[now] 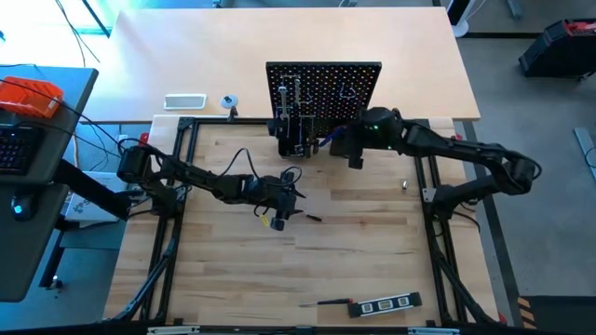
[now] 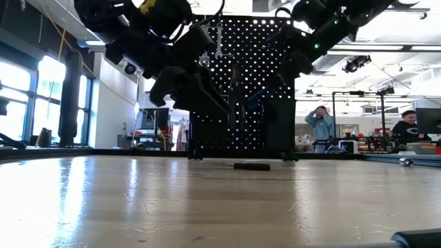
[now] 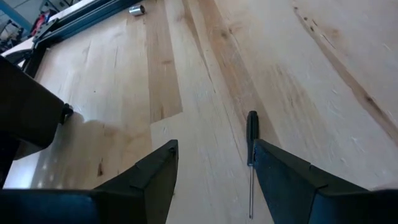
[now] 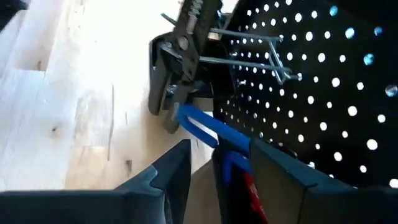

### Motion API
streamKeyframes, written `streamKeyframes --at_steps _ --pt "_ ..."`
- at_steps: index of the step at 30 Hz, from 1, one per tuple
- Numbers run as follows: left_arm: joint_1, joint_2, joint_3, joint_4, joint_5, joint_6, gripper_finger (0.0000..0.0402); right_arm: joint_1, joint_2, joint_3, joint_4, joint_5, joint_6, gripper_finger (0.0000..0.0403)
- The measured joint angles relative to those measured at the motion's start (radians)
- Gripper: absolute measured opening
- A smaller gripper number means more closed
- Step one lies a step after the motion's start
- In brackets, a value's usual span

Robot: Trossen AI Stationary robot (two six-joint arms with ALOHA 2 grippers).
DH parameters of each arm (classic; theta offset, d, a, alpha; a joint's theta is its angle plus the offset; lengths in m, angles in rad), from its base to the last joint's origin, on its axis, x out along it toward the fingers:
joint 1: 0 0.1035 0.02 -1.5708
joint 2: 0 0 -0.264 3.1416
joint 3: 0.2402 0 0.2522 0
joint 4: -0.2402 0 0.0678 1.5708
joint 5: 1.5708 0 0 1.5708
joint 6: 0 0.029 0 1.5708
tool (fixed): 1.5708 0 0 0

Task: Hang tools onto peg board
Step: Hang the pick tool on the pegboard

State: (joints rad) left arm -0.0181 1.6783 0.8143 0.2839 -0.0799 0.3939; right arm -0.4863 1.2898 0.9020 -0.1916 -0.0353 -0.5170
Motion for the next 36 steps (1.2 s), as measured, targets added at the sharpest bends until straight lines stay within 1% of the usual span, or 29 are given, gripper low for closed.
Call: streamKeyframes --at_steps 6,8,11,15,19,21,25,29,30,36 --pt "0.002 0.0 0.0 0.008 0.0 -0.009 0.02 0.014 -0.017 0.0 0.027 0.043 -0.096 0.0156" --pt "0.005 0.0 0.0 0.012 0.0 -0.019 0.02 0.001 -0.016 0.0 0.038 0.054 -0.122 0.0156" --pt "0.01 0.0 0.0 0.02 0.0 -0.031 0.02 -0.026 -0.016 0.005 0.037 0.043 -0.149 0.0156" --pt "0.013 0.0 0.0 0.035 0.0 -0.042 0.02 -0.078 -0.014 0.04 0.003 -0.019 -0.153 0.0156" --pt "0.013 0.001 0.0 0.054 0.0 -0.043 0.02 -0.132 -0.012 0.068 -0.041 -0.153 -0.111 0.0156" --pt "0.013 0.001 0.0 0.063 0.0 -0.043 0.02 -0.145 -0.002 0.071 -0.056 -0.192 -0.102 0.0156" --pt "0.013 0.001 0.0 0.066 -0.001 -0.043 0.02 -0.137 0.042 0.071 -0.072 -0.195 -0.112 0.015" --pt "0.013 0.001 0.0 0.066 -0.001 -0.047 0.02 -0.113 0.077 0.072 -0.026 -0.119 -0.12 0.014" --pt "0.013 0.001 0.0 0.066 0.0 -0.051 0.02 -0.11 0.081 0.073 -0.022 -0.113 -0.12 0.0138" --pt "0.013 0.001 0.0 0.052 -0.001 -0.052 0.02 -0.107 0.083 0.073 -0.052 -0.108 -0.112 0.0127"
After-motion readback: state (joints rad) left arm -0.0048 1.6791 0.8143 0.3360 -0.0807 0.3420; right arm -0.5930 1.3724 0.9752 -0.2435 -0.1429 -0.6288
